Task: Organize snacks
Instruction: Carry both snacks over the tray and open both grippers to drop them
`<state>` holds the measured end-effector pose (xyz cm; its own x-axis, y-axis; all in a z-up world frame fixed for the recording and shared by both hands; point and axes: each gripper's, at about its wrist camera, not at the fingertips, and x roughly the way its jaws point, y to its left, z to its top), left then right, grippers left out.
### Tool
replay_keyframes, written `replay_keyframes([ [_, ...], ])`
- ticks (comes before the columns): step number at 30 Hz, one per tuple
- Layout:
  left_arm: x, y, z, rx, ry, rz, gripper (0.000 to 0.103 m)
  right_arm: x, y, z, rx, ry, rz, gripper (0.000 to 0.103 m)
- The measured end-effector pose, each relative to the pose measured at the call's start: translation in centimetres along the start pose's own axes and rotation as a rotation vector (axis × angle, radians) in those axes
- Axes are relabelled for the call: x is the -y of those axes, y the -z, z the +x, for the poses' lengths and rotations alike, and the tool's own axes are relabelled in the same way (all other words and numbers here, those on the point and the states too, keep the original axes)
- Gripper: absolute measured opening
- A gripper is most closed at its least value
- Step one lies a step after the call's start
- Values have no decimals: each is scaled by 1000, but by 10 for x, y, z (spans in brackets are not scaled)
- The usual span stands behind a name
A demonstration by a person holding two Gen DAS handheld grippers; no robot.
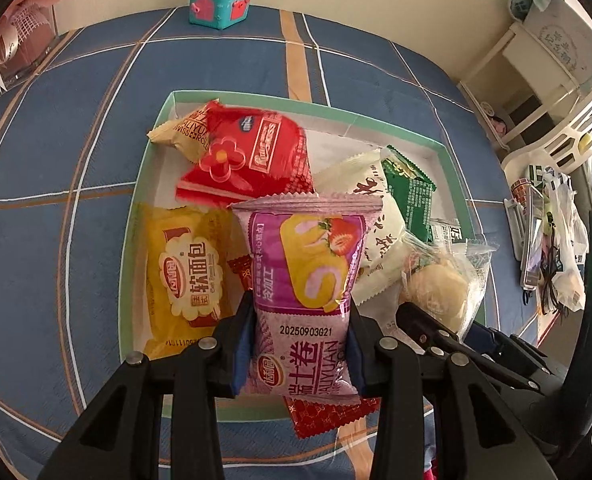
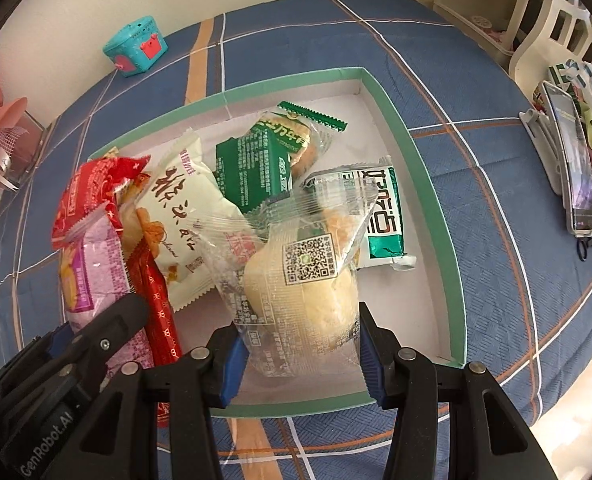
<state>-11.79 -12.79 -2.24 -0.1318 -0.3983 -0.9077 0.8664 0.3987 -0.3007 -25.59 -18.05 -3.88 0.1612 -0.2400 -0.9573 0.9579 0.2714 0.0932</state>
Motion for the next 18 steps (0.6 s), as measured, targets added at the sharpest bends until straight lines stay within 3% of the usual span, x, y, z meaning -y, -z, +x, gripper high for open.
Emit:
replay_keyframes([
  [3, -1, -1, 0, -9, 4, -7, 45, 1, -1, 2, -5, -4, 4, 53],
  [5, -2, 0, -2, -6, -7, -8, 56, 5, -4, 5, -9, -2, 15, 53],
  [7, -3, 1, -4, -11, 11, -10, 60, 7, -4, 5, -12, 3, 24, 53],
  [18, -3, 4, -27, 10, 0, 15, 78, 12, -4, -5, 21, 2, 24, 58],
])
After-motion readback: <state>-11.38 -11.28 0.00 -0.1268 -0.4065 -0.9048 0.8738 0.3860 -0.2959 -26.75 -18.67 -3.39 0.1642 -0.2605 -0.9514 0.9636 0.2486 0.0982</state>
